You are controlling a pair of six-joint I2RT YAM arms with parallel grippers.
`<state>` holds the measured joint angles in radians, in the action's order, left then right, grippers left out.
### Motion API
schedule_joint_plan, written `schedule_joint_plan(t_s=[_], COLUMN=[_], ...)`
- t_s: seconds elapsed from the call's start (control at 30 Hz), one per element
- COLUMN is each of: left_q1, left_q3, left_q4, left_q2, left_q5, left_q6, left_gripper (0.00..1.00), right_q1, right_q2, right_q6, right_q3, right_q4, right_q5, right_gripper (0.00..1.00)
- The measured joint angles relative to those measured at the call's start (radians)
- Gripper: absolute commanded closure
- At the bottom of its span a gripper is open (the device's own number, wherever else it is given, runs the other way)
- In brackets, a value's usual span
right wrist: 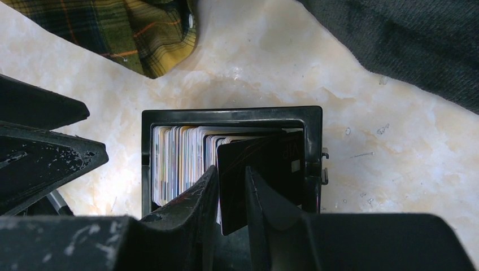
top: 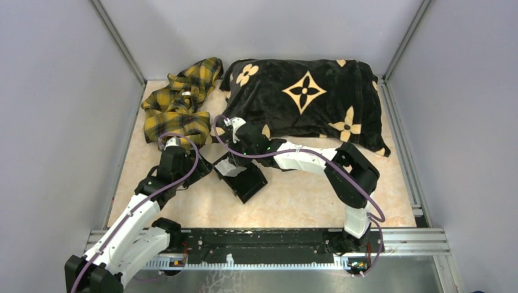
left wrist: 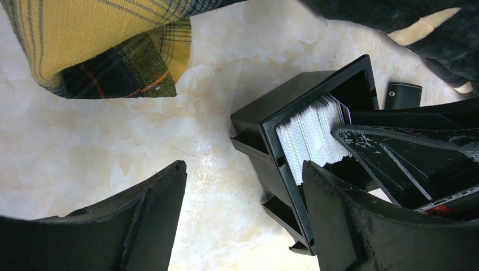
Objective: Put the credit cards into the card holder
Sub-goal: Pick up the credit card from the storage box.
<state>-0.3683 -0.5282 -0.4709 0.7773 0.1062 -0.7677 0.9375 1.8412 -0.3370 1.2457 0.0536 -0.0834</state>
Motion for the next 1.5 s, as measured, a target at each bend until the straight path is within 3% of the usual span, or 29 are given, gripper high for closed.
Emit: schedule_joint_plan(t_s=[0.53, 0.77, 0.87, 1.17, 1.5], left_q1=[-0.008, -0.012, -0.013, -0.023, -0.041], left_q3=[0.0, -0.001, -0.019, -0.244, -0.542], left_q4=[0.0, -0.001, -0.011, -0.058, -0.106], left_q2=[0.0, 0.0, 0.007, 0.089, 0.214], left_q5=[0.011, 0.021, 0.021, 0.006, -0.123], left_q6=[0.0, 0.0, 0.001, 0.021, 0.001], left_gripper=[0.19, 0.19, 0.19, 0.21, 0.25], right_q1=[0.003, 0.003, 0.003, 0.028, 0.091], right_q2=[-0.038, -0.066, -0.087, -0.166, -0.409], right_q6=[0.001, 0.013, 0.032, 0.103, 0.229], right_q3=[0.019, 0.019, 0.019, 0.019, -0.069], right_q4=[0.077, 0.101, 0.119, 0.169, 0.135], right_q5=[0.006, 0.032, 0.064, 0.161, 0.303], right_gripper=[0.82, 0.99, 1.0, 1.0, 1.0])
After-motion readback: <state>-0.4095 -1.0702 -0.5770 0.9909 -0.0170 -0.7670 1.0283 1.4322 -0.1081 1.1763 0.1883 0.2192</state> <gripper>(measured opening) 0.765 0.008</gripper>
